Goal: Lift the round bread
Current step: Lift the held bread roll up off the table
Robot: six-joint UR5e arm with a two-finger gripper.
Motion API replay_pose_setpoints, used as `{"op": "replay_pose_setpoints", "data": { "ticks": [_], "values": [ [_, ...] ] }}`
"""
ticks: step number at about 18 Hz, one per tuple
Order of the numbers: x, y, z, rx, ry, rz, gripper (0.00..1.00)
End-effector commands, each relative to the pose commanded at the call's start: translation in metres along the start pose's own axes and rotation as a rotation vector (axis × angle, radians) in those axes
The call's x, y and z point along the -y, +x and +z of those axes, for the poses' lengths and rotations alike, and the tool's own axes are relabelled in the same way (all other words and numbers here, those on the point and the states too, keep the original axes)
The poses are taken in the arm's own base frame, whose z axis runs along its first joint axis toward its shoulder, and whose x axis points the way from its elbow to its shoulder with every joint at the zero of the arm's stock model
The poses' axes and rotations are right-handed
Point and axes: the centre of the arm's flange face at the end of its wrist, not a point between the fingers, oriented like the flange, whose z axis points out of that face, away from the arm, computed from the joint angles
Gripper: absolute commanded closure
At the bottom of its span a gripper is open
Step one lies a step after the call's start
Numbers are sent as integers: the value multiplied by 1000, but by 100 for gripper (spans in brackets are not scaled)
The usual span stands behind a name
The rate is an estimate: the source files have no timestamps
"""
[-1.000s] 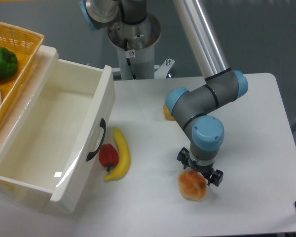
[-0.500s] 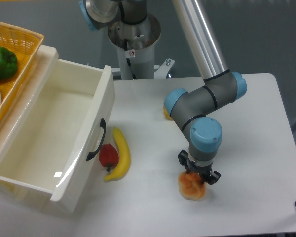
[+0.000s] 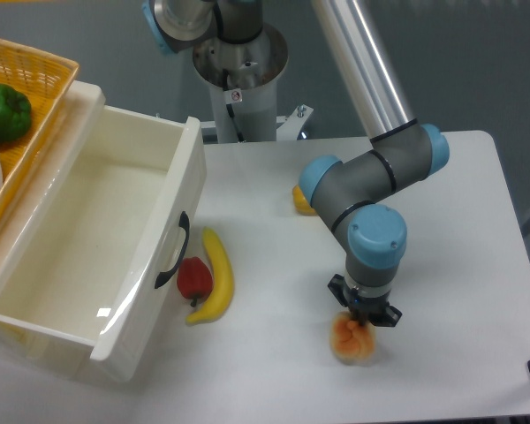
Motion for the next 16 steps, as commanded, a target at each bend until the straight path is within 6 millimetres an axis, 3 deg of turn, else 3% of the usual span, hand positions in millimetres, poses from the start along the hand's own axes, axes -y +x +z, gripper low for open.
{"op": "replay_pose_setpoints", "data": {
  "ticks": [8, 12, 16],
  "values": [
    [-23, -46, -48, -30, -13, 111, 100],
    [-32, -70, -80, -43, 55, 75, 100],
    [-39, -78, -91, -83, 46, 61, 100]
  ]
}}
